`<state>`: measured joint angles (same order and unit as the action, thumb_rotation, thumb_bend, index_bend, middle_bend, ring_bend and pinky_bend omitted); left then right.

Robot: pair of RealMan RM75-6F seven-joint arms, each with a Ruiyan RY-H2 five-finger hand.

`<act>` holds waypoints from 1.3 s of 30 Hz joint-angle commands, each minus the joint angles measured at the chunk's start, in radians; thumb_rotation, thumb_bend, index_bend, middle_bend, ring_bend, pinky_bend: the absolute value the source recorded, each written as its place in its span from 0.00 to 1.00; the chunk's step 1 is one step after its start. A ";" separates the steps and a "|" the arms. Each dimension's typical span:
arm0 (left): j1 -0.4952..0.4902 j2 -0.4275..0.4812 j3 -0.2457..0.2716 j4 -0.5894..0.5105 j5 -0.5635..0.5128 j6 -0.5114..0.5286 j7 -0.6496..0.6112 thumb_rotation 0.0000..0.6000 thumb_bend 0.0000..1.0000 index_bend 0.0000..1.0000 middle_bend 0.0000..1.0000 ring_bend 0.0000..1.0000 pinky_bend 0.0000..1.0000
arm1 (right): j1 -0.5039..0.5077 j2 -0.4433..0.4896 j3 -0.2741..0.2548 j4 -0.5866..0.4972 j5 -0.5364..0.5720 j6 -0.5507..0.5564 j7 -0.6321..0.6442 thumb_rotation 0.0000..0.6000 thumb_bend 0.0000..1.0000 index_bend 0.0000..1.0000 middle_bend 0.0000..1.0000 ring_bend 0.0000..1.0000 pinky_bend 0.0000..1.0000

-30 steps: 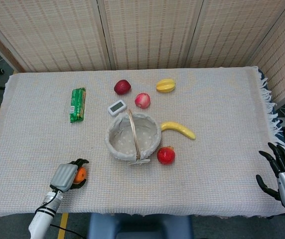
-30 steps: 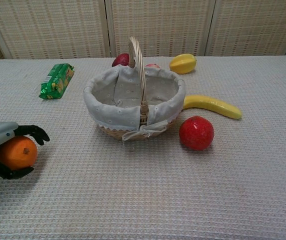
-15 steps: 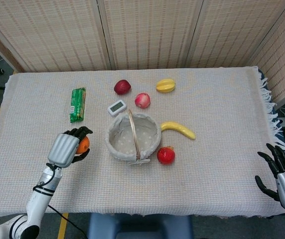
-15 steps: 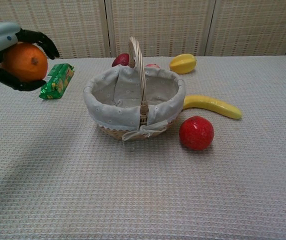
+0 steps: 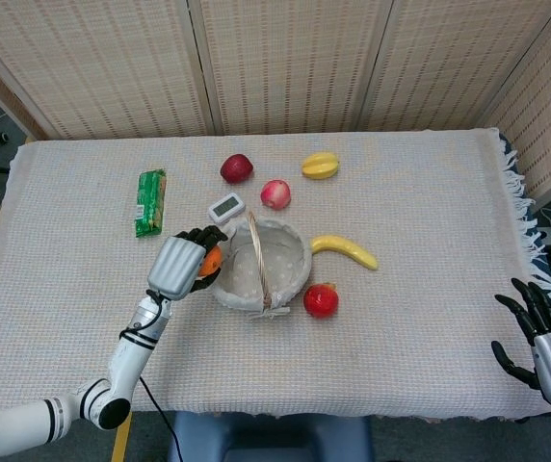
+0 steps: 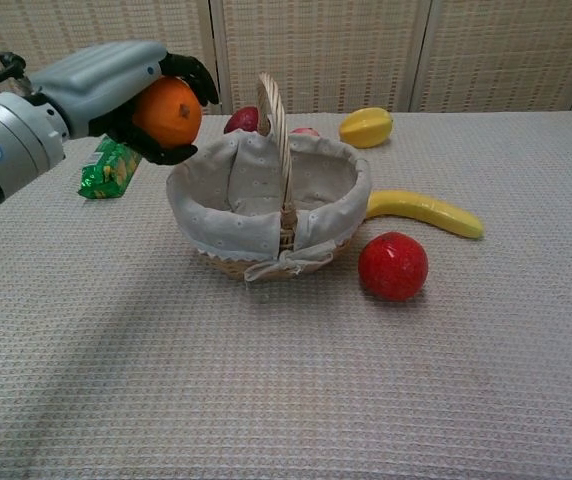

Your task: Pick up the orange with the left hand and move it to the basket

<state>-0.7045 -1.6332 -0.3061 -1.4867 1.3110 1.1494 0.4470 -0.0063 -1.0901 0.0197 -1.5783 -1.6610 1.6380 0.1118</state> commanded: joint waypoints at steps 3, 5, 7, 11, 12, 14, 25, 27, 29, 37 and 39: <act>-0.039 -0.113 0.014 0.157 0.028 0.022 -0.103 1.00 0.46 0.31 0.28 0.52 0.63 | 0.002 -0.001 0.001 -0.001 0.004 -0.004 -0.004 1.00 0.26 0.17 0.03 0.00 0.16; -0.042 -0.121 0.021 0.173 0.041 0.026 -0.129 1.00 0.46 0.29 0.25 0.49 0.62 | 0.002 -0.002 0.002 -0.001 0.005 -0.005 -0.006 1.00 0.26 0.17 0.03 0.00 0.16; -0.046 -0.123 0.030 0.183 0.062 0.033 -0.155 1.00 0.43 0.22 0.20 0.45 0.60 | 0.003 -0.002 0.001 -0.003 0.006 -0.006 -0.008 1.00 0.26 0.17 0.03 0.00 0.16; -0.047 -0.104 0.051 0.163 0.078 0.016 -0.208 1.00 0.38 0.01 0.05 0.28 0.47 | 0.003 -0.001 0.000 -0.004 0.006 -0.008 -0.010 1.00 0.26 0.17 0.03 0.00 0.16; -0.048 -0.090 0.055 0.143 0.071 -0.003 -0.215 1.00 0.37 0.00 0.02 0.21 0.43 | 0.003 -0.001 0.000 -0.005 0.006 -0.007 -0.010 1.00 0.26 0.17 0.03 0.00 0.16; -0.048 -0.072 0.058 0.115 0.056 -0.023 -0.219 1.00 0.36 0.00 0.00 0.12 0.38 | 0.002 0.000 -0.001 -0.005 0.006 -0.008 -0.011 1.00 0.26 0.17 0.03 0.00 0.16; -0.042 -0.026 0.071 0.047 -0.023 -0.069 -0.147 1.00 0.34 0.00 0.00 0.02 0.29 | 0.005 0.000 -0.001 -0.007 0.007 -0.012 -0.015 1.00 0.26 0.17 0.03 0.00 0.16; -0.039 -0.017 0.070 0.037 -0.039 -0.072 -0.138 1.00 0.34 0.00 0.00 0.01 0.29 | 0.006 -0.002 0.001 -0.007 0.009 -0.012 -0.015 1.00 0.26 0.17 0.03 0.00 0.16; -0.037 -0.007 0.067 0.026 -0.060 -0.079 -0.131 1.00 0.35 0.00 0.00 0.00 0.29 | 0.009 -0.003 0.003 -0.008 0.013 -0.018 -0.019 1.00 0.26 0.17 0.03 0.00 0.16; -0.046 0.004 0.066 -0.005 -0.095 -0.094 -0.105 1.00 0.32 0.00 0.00 0.00 0.26 | 0.013 -0.003 0.001 -0.010 0.015 -0.029 -0.030 1.00 0.26 0.17 0.03 0.00 0.17; -0.047 0.005 0.065 -0.007 -0.098 -0.095 -0.103 1.00 0.31 0.00 0.00 0.00 0.26 | 0.013 -0.003 0.001 -0.010 0.015 -0.029 -0.030 1.00 0.26 0.17 0.03 0.00 0.17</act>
<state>-0.7506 -1.6287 -0.2404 -1.4930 1.2142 1.0549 0.3433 0.0070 -1.0933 0.0207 -1.5884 -1.6460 1.6092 0.0814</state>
